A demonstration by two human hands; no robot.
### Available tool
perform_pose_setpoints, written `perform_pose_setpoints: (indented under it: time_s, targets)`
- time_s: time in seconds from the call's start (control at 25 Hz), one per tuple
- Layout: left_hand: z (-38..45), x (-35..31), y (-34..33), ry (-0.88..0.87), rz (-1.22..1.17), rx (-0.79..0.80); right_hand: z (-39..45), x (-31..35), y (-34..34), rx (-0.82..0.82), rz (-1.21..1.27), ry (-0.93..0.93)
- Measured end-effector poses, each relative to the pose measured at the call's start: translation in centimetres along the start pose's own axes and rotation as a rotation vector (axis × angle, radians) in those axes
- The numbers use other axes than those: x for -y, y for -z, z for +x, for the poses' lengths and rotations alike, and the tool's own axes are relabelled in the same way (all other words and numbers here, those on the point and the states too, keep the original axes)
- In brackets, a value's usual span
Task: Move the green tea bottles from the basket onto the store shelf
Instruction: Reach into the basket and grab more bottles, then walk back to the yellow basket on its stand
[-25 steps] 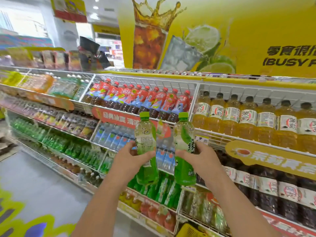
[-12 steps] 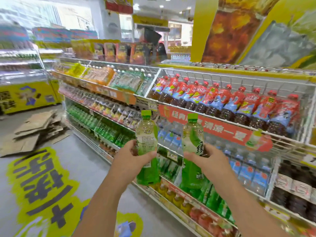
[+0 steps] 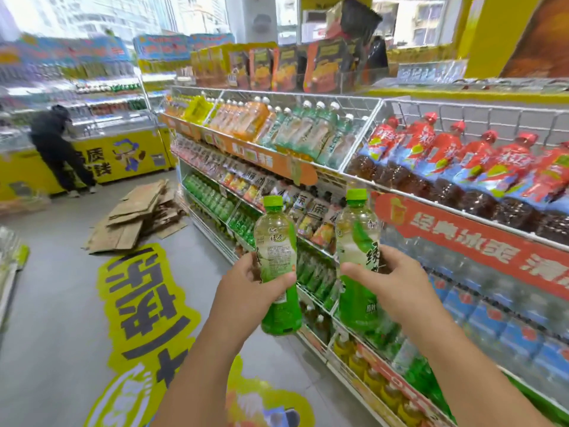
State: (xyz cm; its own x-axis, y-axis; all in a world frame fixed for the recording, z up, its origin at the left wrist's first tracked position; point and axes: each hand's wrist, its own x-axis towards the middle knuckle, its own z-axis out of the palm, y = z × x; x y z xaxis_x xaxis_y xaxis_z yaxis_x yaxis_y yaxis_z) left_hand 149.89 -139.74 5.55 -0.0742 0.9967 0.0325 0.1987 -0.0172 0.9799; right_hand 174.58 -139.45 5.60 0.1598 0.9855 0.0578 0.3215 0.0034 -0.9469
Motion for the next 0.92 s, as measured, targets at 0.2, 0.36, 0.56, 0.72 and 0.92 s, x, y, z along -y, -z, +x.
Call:
perform_pose_setpoints:
  time_s: [0.2, 0.36, 0.56, 0.72, 0.92]
  targets:
    - [6.6, 0.8, 3.5, 0.022, -0.007, -0.077, 8.0, 1.2, -4.9, 0.046, 0.025, 0.005]
    - [12.9, 3.1, 6.7, 0.048, -0.005, -0.088, 13.4, 1.5, -9.3, 0.046, 0.020, -0.024]
    - [24.0, 7.4, 12.0, 0.059, 0.018, 0.017, 19.8, 1.7, -17.3, -0.064, -0.029, -0.070]
    - [34.3, 9.4, 16.5, 0.064, 0.035, 0.142, 24.4, 2.3, -24.1, -0.179, -0.056, -0.124]
    - [43.2, 9.3, 19.1, 0.024, 0.086, 0.289, 28.4, 3.1, -28.8, -0.311, -0.085, -0.203]
